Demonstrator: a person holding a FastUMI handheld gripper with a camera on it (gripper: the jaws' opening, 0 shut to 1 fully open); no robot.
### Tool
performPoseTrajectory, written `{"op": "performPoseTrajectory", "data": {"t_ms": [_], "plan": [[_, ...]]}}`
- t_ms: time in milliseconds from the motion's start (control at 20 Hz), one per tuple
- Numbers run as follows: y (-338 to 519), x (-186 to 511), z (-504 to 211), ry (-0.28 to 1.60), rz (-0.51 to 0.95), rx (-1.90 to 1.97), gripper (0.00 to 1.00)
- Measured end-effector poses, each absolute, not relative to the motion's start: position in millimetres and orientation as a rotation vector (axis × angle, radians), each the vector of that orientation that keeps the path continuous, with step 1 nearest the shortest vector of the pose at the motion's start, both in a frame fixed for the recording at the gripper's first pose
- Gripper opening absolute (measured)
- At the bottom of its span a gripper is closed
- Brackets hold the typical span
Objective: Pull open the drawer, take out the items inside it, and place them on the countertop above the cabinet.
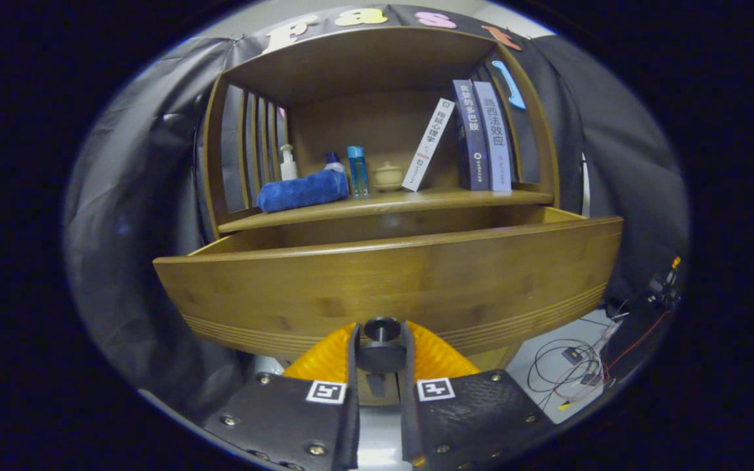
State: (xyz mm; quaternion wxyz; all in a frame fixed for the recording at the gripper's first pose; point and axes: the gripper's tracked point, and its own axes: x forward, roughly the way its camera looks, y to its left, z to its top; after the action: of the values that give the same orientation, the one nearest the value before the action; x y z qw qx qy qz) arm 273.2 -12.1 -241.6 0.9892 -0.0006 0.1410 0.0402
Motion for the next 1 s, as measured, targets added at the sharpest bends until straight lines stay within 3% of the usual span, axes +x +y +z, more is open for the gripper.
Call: {"op": "performPoseTrajectory", "data": {"t_ms": [550,850,1000], "plan": [[-12.8,271.9,-239.3,0.294,0.064,0.036,0.25],[3.9,270.0,-142.6,0.153,0.102,0.147,0.99],[14.6,280.2,-91.8,0.084,0.119,0.102,0.99]]}}
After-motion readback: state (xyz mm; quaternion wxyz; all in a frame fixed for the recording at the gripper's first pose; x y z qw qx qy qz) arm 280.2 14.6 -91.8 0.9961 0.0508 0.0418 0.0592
